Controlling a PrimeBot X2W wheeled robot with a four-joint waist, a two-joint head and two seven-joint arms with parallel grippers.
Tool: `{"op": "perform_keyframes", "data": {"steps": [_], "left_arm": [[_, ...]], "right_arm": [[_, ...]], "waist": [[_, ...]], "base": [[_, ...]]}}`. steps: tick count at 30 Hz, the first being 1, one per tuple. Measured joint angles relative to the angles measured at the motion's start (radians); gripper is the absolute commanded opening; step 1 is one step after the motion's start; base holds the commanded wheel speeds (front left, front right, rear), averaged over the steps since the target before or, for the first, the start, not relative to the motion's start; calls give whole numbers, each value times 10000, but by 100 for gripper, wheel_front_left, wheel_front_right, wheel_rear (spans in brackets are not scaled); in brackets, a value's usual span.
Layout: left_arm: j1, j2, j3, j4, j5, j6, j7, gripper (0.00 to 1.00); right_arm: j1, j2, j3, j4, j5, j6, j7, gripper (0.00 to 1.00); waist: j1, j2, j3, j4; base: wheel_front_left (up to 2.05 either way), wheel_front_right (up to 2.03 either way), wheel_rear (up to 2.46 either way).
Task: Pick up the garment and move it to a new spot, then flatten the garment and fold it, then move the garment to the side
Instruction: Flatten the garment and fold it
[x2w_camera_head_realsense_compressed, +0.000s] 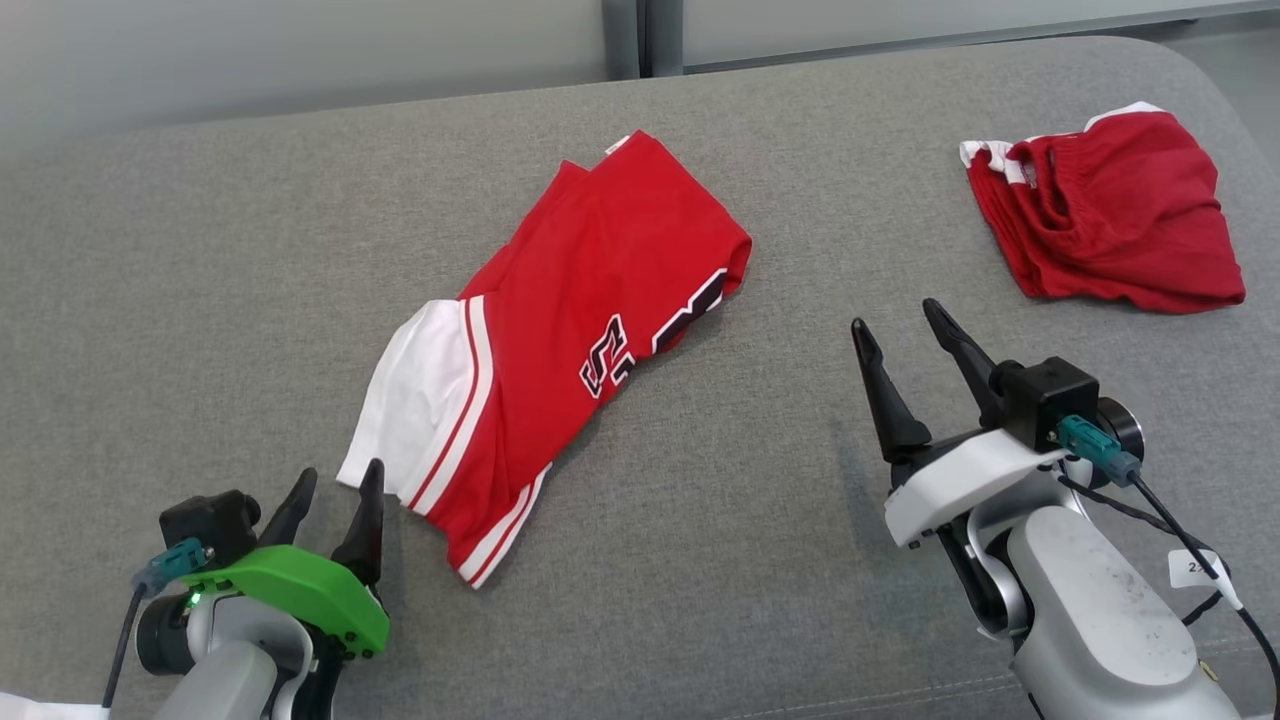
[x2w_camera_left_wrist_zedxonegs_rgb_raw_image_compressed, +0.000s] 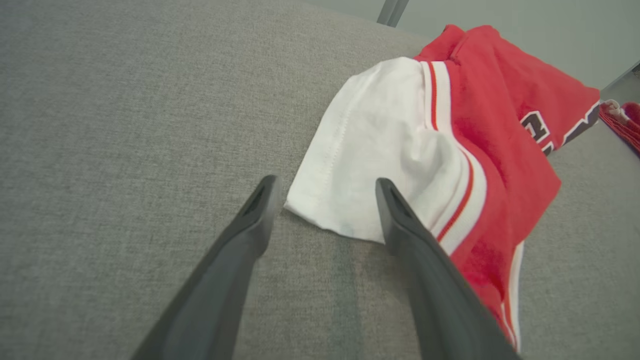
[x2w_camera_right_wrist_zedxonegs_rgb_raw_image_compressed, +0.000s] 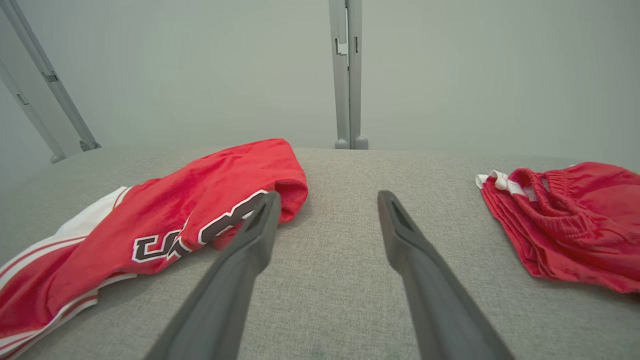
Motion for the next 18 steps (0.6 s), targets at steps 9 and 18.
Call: {"op": "perform_keyframes", "data": {"steps": [9,18], "left_arm": [[-367,-222,-67,802,230,383,15,100],[-599,-443,-136,1446,263,487,104,62]], "right_arm": [[-14,-48,-92,-36,0,-10,0,100],[-21,-54,-94,-40,0,-10,0,100]], "waist": [[0,0,231,-187],[0,0,345,-232]], "base": [[0,0,0],[0,0,0]]}}
